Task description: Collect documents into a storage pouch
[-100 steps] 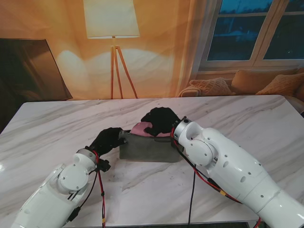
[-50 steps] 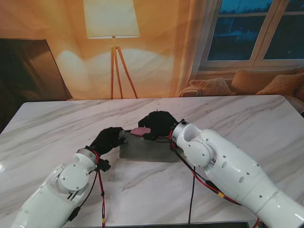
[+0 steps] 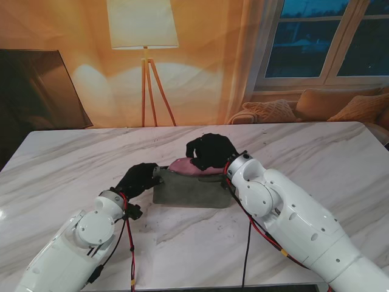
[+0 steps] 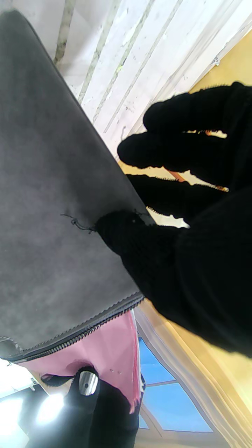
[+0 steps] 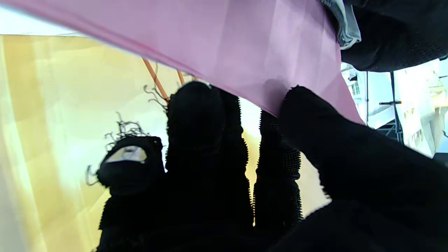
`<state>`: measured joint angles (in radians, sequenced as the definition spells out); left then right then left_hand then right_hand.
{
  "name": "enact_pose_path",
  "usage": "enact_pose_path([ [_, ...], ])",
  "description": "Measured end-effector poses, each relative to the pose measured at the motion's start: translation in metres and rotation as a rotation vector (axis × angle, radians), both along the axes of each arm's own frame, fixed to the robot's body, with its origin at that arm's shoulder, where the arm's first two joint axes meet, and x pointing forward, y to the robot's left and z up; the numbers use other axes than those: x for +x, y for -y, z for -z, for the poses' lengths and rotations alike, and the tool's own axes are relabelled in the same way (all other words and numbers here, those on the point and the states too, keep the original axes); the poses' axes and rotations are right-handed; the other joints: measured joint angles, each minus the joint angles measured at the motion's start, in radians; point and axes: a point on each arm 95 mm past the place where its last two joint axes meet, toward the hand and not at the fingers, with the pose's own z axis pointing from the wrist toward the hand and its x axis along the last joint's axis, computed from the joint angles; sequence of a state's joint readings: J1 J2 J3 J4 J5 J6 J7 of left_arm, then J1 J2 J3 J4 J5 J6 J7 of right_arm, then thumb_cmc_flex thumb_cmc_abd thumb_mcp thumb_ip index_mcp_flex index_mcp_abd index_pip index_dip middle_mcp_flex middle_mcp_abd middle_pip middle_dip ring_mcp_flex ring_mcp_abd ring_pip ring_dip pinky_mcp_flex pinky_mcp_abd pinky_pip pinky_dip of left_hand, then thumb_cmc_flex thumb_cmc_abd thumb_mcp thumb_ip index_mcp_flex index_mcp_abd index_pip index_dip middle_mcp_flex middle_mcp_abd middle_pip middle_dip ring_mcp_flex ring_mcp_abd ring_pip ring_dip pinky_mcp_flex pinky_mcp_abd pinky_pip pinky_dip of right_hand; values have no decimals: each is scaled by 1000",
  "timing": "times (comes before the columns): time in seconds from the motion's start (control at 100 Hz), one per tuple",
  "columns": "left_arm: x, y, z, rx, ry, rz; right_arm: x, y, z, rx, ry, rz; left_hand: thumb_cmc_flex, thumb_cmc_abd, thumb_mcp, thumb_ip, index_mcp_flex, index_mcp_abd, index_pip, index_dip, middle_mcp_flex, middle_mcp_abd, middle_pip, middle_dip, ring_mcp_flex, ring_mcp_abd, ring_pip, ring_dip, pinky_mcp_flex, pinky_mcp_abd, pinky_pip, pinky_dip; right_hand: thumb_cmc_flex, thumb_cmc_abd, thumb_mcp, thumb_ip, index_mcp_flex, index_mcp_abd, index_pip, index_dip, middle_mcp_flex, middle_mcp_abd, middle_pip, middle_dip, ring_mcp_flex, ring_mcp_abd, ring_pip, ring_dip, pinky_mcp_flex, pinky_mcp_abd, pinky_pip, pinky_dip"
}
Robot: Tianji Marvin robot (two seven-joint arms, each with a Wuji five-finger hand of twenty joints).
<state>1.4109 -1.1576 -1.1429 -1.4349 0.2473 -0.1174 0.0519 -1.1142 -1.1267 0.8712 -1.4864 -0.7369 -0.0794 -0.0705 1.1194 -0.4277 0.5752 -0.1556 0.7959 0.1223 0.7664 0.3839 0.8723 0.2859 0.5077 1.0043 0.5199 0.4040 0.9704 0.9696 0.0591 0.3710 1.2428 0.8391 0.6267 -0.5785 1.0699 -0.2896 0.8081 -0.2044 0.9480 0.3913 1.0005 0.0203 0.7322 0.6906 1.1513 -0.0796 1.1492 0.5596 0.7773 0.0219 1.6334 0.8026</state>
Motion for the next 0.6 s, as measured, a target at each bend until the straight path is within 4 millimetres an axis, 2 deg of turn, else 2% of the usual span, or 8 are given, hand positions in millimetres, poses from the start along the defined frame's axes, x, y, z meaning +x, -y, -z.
enact_pose_path([
  [0.09,0,0,0,-1,-1,2,-1,-3,1,13,9,-5,0,0,4,0,0,0,1,0,0,0,0,0,0,0,0,0,0,0,0,0,8,-2,-10,3,11,1,9,-5,31,-10,26,12,37,-11,21,0,40,-9,22,-11],
  [0.24,1,0,1,-2,-3,2,-2,-9,5,8,21,-32,5,0,11,1,0,1,1,0,0,0,-12,0,0,0,0,0,0,0,0,0,17,-18,-7,3,34,14,9,-19,55,-3,60,27,89,-43,90,1,109,-23,47,-37],
  [0.3,0,0,1,-2,-3,4,-2,-10,6,4,22,-44,5,0,12,2,0,1,1,0,0,0,-12,0,0,0,0,0,0,0,0,0,17,-19,-7,3,42,14,9,-28,65,-2,67,28,100,-45,108,1,130,-25,54,-45],
  [0.38,0,0,1,-3,-1,4,-2,-13,6,-7,23,-62,5,-1,12,2,0,1,1,-3,0,0,-14,0,0,0,0,0,0,0,0,0,18,-55,12,2,60,21,9,-40,83,0,75,31,129,-48,121,2,155,-25,55,-59],
  [0.44,0,0,1,-6,-1,4,-3,-16,7,-20,28,-75,-1,-6,30,3,0,1,0,-5,-1,0,-23,0,0,0,0,0,0,0,0,0,18,-57,21,2,70,30,9,-48,83,2,81,35,132,-51,132,4,169,-25,55,-66],
  [0.46,0,0,1,-7,-1,4,-3,-16,7,-24,29,-79,-10,-14,42,11,0,1,0,-5,-1,0,-23,0,0,0,0,0,0,0,0,0,18,-57,21,2,70,30,9,-48,83,2,82,35,134,-53,134,11,173,-25,55,-68],
  [0.6,0,1,0,-9,0,6,-2,-20,8,-56,46,-93,-12,-15,48,12,0,1,0,-5,-1,0,-22,0,0,0,2,-1,0,0,0,0,17,-68,41,0,71,39,13,-48,84,3,101,43,140,-56,171,30,206,-25,56,-86],
])
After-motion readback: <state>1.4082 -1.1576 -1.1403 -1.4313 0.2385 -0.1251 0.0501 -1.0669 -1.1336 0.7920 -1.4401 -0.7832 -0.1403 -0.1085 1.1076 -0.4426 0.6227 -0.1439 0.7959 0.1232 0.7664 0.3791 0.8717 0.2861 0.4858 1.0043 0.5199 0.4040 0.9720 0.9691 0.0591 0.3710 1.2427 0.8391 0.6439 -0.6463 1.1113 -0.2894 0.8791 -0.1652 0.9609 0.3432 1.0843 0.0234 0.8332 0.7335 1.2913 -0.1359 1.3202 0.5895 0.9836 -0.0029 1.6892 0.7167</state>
